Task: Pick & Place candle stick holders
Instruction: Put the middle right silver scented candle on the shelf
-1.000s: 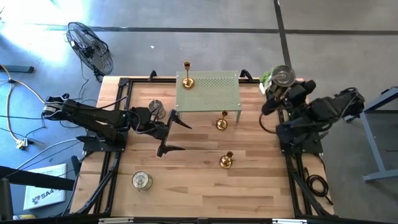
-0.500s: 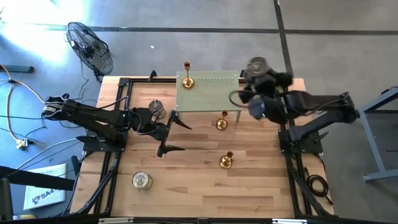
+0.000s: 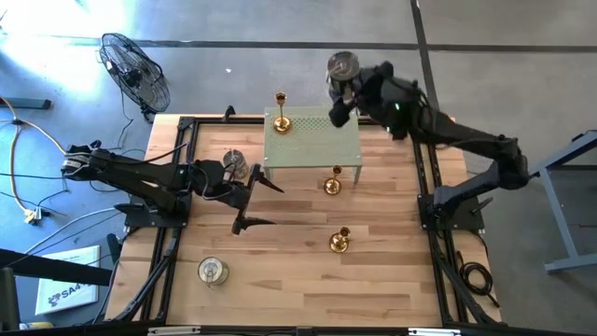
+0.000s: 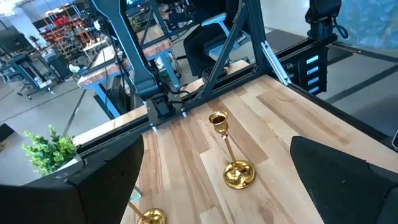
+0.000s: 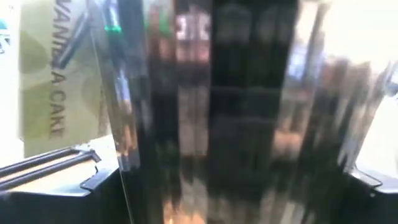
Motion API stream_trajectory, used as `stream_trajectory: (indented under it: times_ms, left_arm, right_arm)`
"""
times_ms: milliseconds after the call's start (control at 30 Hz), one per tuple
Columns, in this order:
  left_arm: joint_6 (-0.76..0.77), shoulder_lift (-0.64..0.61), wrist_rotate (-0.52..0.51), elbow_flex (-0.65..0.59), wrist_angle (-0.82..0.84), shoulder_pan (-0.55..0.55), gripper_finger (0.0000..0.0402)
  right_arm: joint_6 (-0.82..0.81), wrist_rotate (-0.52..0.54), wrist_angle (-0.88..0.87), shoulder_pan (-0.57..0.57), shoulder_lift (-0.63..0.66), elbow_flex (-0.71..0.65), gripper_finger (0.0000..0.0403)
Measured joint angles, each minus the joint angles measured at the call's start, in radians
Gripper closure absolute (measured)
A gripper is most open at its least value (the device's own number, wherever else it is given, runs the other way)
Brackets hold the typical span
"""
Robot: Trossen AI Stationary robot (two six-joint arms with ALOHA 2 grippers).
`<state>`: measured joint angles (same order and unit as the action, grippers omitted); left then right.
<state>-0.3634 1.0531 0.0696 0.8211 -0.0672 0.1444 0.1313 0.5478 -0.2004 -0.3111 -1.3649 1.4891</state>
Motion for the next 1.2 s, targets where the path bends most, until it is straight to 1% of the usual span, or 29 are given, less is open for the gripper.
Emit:
stream_trajectory:
  times_ms: [67,133,333,467,600,633,700,800,900,1033,1133,1200]
  left_arm:
    - [0.004,-0.013,0.000,0.000,0.028,0.000,0.0002]
    - [0.005,-0.019,0.000,0.000,0.041,0.000,0.0002]
    - [0.028,-0.029,0.001,0.000,0.080,0.000,0.0002]
    - [0.032,-0.029,0.001,0.000,0.095,0.000,0.0002]
    - [0.035,-0.029,0.001,0.000,0.131,0.000,0.0002]
    - [0.037,-0.029,0.001,0.000,0.136,0.000,0.0002]
    - [0.049,-0.029,0.001,0.000,0.143,0.000,0.0002]
    - [0.055,-0.029,0.001,0.000,0.147,0.000,0.0002]
    - [0.055,-0.033,0.001,0.000,0.150,0.000,0.0002]
    - [0.055,-0.046,-0.002,0.000,0.162,0.000,0.0002]
    - [0.055,-0.052,-0.002,0.000,0.166,0.000,0.0002]
    - [0.055,-0.052,-0.002,0.000,0.167,0.000,0.0002]
  right_arm:
    - [-0.057,-0.100,-0.022,-0.074,-0.016,0.000,0.0054]
    - [-0.070,-0.165,-0.043,-0.125,-0.039,0.000,0.0054]
    - [-0.003,-0.235,-0.034,-0.194,-0.122,0.000,0.0054]
    - [-0.020,-0.325,0.007,-0.234,-0.171,0.000,0.0054]
    - [-0.022,-0.376,0.025,-0.247,-0.208,-0.001,0.0054]
    - [-0.021,-0.394,0.052,-0.246,-0.214,-0.013,0.0054]
    - [-0.021,-0.445,0.147,-0.245,-0.215,-0.070,0.0054]
    - [-0.048,-0.514,0.330,-0.259,-0.191,-0.199,0.0054]
    - [-0.071,-0.557,0.463,-0.277,-0.157,-0.326,0.0054]
    - [-0.072,-0.549,0.510,-0.313,-0.103,-0.437,0.0054]
    - [-0.101,-0.601,0.556,-0.354,-0.067,-0.508,0.0054]
    - [-0.113,-0.609,0.588,-0.376,-0.047,-0.561,0.0054]
